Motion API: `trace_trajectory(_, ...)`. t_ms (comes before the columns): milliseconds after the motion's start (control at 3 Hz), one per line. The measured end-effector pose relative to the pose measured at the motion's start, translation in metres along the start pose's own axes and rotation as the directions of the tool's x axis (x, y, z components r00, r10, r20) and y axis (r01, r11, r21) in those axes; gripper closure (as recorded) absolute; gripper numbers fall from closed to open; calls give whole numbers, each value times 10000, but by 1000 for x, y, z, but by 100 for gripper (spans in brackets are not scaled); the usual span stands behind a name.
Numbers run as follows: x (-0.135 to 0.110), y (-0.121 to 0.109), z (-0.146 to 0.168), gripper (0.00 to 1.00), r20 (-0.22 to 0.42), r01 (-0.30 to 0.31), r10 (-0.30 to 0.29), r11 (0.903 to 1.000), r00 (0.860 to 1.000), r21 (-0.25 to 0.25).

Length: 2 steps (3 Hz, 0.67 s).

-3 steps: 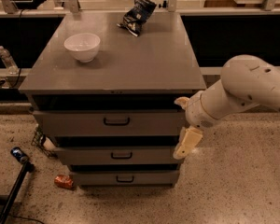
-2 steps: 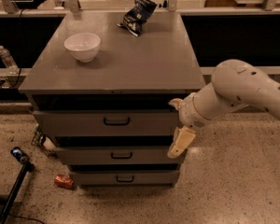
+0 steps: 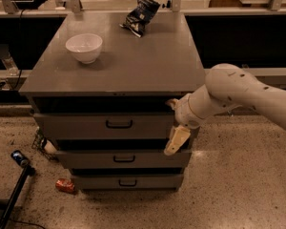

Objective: Open top drawer

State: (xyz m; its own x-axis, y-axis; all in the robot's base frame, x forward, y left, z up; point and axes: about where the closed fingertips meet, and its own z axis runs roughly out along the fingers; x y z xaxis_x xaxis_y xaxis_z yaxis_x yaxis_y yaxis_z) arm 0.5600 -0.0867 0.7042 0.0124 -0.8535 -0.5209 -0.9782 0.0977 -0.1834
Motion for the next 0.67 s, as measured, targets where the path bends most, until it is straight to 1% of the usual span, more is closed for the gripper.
trace_trajectory(333, 4, -10, 12, 0, 15, -6, 6, 10000, 10000, -12)
trace_trajectory(667, 7, -15, 21, 19, 58, -59, 59, 10000, 10000, -73)
